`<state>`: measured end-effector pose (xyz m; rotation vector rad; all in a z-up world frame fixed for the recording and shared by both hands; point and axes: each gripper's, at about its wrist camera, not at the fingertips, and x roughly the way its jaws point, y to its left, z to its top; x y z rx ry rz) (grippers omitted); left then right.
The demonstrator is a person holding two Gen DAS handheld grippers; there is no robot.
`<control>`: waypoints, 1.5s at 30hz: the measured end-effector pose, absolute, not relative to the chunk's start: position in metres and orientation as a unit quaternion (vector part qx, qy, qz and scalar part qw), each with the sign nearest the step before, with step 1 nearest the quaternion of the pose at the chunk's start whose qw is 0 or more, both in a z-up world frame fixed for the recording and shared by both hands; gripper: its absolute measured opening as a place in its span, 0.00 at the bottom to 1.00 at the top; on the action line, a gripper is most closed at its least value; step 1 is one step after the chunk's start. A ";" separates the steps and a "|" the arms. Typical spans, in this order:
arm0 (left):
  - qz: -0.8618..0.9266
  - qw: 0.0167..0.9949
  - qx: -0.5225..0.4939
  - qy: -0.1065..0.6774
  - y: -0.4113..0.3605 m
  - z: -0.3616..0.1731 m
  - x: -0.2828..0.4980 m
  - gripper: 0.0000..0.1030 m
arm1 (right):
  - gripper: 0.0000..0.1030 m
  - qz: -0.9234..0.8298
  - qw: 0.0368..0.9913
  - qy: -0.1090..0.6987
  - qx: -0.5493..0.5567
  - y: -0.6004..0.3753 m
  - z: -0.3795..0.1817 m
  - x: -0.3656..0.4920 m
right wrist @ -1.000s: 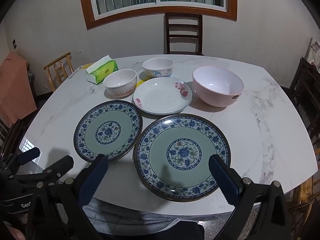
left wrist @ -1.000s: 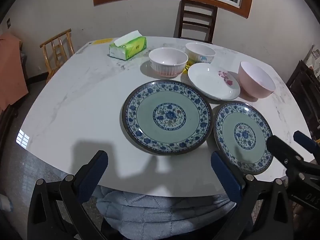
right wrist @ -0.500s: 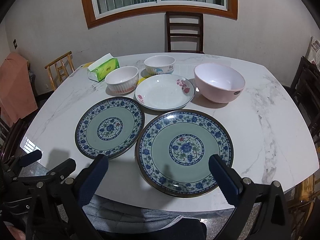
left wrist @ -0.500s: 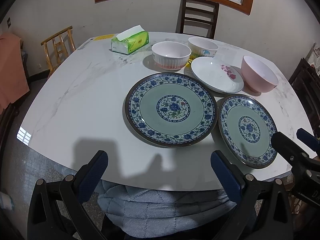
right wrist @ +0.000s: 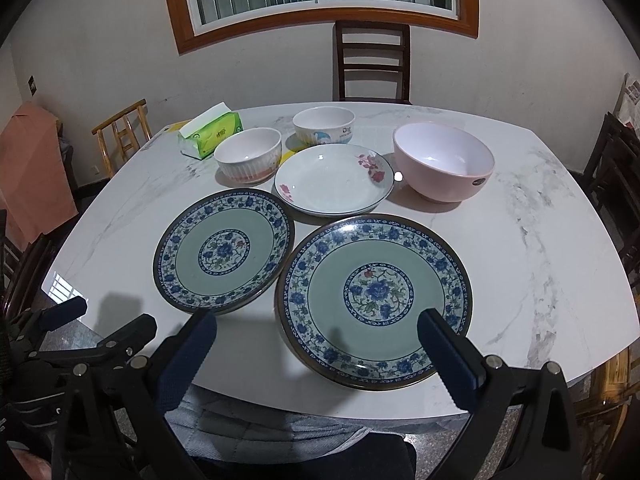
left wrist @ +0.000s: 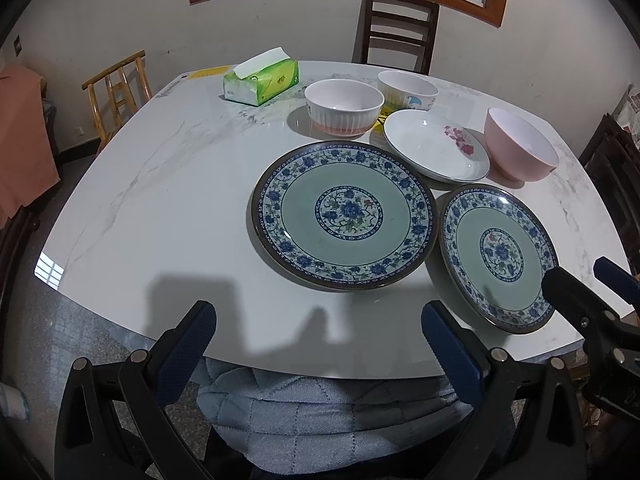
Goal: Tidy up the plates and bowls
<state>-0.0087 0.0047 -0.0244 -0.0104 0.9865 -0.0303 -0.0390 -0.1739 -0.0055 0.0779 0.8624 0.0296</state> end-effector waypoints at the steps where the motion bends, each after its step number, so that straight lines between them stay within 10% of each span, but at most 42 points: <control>1: -0.015 0.881 -0.005 0.473 0.005 -0.024 -0.009 0.99 | 1.00 0.014 0.908 0.417 0.038 -0.174 -0.005 -0.040; 45: -0.015 0.878 -0.009 0.478 0.009 -0.026 -0.010 0.98 | 1.00 0.023 0.906 0.421 0.045 -0.175 -0.007 -0.040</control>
